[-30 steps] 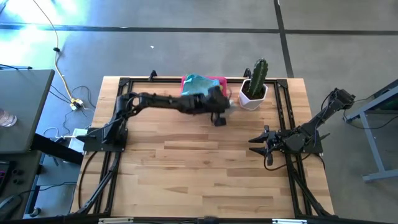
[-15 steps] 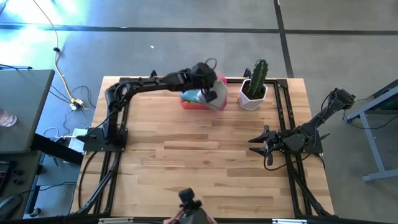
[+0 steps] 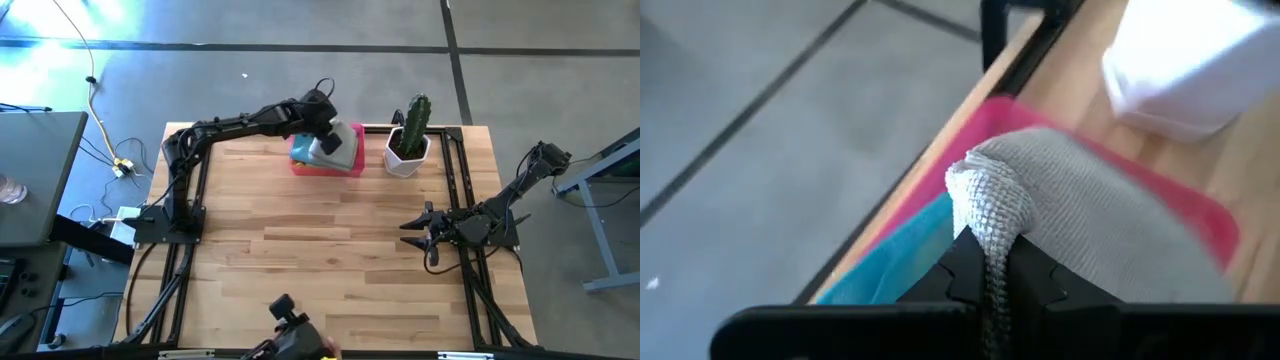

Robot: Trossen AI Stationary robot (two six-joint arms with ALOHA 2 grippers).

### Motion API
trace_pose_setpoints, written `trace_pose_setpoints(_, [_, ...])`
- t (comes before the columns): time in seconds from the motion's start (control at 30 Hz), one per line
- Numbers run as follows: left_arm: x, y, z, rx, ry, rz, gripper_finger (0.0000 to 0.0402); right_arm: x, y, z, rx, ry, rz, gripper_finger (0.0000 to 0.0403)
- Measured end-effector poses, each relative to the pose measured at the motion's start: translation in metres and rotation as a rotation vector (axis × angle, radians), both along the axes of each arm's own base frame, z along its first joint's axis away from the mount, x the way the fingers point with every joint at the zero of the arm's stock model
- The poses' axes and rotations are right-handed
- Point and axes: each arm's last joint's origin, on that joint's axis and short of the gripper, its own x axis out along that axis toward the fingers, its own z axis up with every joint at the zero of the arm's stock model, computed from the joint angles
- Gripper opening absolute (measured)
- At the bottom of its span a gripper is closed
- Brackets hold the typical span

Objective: Fold microfiber towels
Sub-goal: Put the gray microfiber cloth into the pink bin

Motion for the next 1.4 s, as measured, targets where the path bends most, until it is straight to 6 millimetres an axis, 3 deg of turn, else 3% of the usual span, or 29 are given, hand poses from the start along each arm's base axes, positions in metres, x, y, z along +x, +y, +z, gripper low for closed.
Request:
trace_pose_setpoints(0.2, [-0.002, 0.006, 0.005, 0.062, -0.010, 0.043, 0.0008, 0.000, 0.000, -0.001, -0.004, 0.005, 0.000, 0.0165])
trace_pose_setpoints(0.4, [-0.015, 0.012, -0.002, -0.006, 0.046, 0.120, 0.0008, 0.000, 0.000, -0.001, -0.006, 0.007, 0.000, 0.0165])
trace_pose_setpoints(0.67, [-0.032, 0.020, -0.025, -0.081, 0.140, 0.187, 0.0012, 0.000, 0.000, -0.001, -0.005, 0.007, 0.000, 0.0165])
trace_pose_setpoints(0.8, [-0.035, 0.020, -0.029, -0.128, 0.135, 0.163, 0.0035, 0.000, 0.000, -0.001, -0.005, 0.006, 0.000, 0.0165])
trace_pose_setpoints(0.97, [-0.035, 0.019, -0.028, -0.169, 0.110, 0.127, 0.0105, 0.000, 0.000, -0.001, -0.005, 0.007, 0.000, 0.0165])
trace_pose_setpoints(1.17, [-0.041, 0.018, -0.006, -0.173, 0.023, -0.032, 0.0188, 0.000, 0.000, -0.001, -0.006, 0.006, 0.000, 0.0165])
trace_pose_setpoints(1.4, [-0.053, -0.013, 0.042, -0.183, -0.062, -0.124, 0.0206, 0.000, 0.000, -0.001, -0.007, 0.006, 0.000, 0.0165])
